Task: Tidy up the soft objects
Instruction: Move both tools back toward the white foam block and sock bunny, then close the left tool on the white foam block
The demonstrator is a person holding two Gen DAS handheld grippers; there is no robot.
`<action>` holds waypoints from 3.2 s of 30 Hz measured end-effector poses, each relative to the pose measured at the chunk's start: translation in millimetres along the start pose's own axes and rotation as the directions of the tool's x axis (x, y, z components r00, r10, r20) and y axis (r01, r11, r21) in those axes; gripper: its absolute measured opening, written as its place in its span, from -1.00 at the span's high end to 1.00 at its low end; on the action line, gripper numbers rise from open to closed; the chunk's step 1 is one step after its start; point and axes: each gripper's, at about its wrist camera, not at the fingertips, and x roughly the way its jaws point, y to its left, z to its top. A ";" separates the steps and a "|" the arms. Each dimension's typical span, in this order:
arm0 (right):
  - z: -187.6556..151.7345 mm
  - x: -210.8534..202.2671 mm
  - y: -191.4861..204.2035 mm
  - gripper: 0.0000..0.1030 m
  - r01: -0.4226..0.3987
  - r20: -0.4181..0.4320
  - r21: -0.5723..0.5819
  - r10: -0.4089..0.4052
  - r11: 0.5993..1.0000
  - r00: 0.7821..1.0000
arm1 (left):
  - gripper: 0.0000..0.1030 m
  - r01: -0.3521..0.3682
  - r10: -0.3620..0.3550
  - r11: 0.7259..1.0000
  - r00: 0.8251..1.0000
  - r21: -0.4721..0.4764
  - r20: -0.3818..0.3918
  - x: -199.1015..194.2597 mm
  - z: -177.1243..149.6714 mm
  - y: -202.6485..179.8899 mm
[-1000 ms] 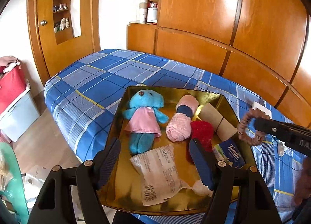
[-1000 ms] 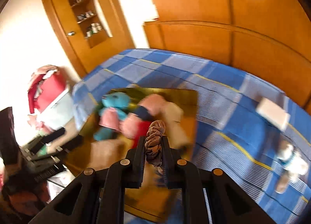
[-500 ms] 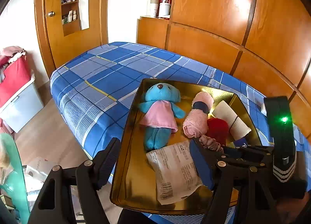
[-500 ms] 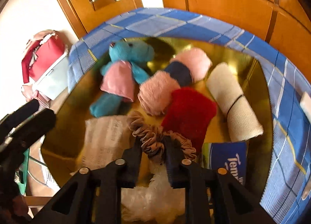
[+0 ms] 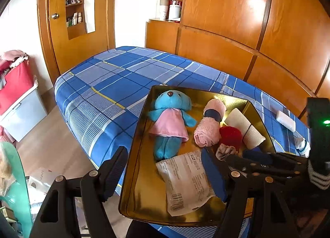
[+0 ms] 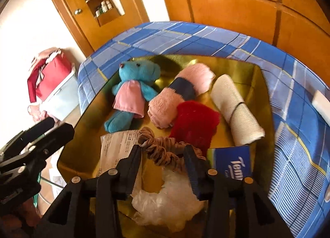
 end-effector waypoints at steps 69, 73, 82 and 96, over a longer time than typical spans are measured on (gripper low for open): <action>-138.5 -212.2 -338.2 0.17 0.241 0.125 0.746 -0.486 0.621 0.865 | -0.44 0.268 -0.240 0.820 0.963 0.506 -0.120 25.2 -13.8 -291.3; -137.8 -213.1 -337.4 0.17 0.239 0.125 0.748 -0.485 0.619 0.865 | -0.44 0.325 -0.265 0.819 0.945 0.473 -0.190 40.0 -8.5 -311.1; -140.3 -215.2 -340.6 0.17 0.191 0.138 0.771 -0.452 0.607 0.881 | -0.44 0.433 -0.316 0.844 0.878 0.317 -0.359 95.0 17.7 -369.2; -142.3 -212.1 -341.1 0.17 0.095 0.163 0.789 -0.355 0.607 0.920 | -0.71 0.383 -0.364 0.920 0.743 -0.089 -0.561 213.7 63.2 -413.5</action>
